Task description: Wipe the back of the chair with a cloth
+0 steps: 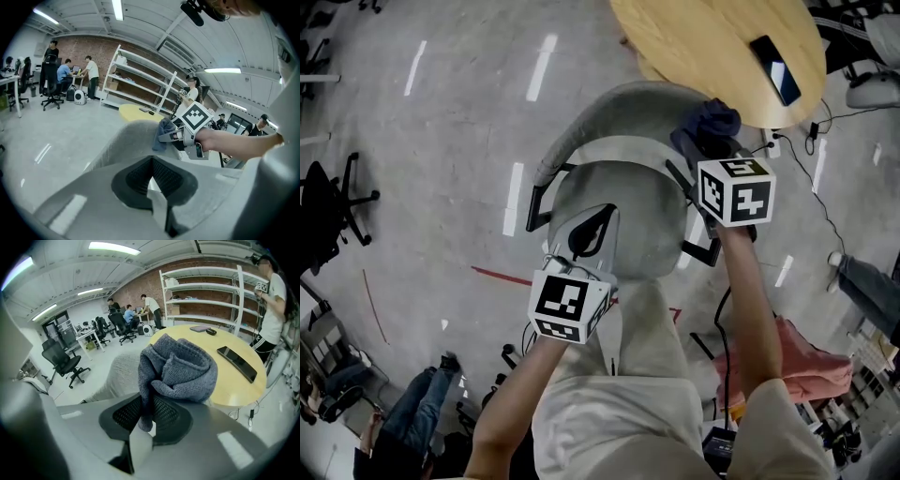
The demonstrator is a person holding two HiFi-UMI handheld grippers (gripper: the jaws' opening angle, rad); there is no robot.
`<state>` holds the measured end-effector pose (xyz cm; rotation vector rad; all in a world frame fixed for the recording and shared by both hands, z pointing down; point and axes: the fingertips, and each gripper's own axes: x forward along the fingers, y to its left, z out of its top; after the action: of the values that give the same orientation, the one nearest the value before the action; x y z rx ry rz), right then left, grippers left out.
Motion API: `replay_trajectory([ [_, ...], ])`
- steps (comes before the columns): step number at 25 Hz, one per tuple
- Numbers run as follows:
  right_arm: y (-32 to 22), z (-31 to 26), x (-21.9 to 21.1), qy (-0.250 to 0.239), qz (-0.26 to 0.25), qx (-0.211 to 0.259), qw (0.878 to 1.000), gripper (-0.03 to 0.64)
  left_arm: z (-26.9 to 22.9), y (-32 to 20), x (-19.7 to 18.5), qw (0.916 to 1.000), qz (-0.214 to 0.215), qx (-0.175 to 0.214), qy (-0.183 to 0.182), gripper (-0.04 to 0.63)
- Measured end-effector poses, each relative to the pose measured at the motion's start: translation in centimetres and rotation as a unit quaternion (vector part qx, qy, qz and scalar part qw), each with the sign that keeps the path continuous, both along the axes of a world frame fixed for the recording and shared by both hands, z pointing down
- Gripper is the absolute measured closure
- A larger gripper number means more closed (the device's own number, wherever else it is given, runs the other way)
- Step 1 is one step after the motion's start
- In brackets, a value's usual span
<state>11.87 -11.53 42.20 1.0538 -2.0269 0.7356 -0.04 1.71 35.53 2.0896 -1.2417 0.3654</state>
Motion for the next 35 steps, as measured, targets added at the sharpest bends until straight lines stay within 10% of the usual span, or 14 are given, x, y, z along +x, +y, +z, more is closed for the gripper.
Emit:
replay_trajectory([
  [35, -0.6, 0.5, -11.7, -0.013, -0.066, -0.01, 0.998, 0.534, 0.9, 0.6, -7.5, 0.9987, -0.049, -0.009, 0.01, 0.595],
])
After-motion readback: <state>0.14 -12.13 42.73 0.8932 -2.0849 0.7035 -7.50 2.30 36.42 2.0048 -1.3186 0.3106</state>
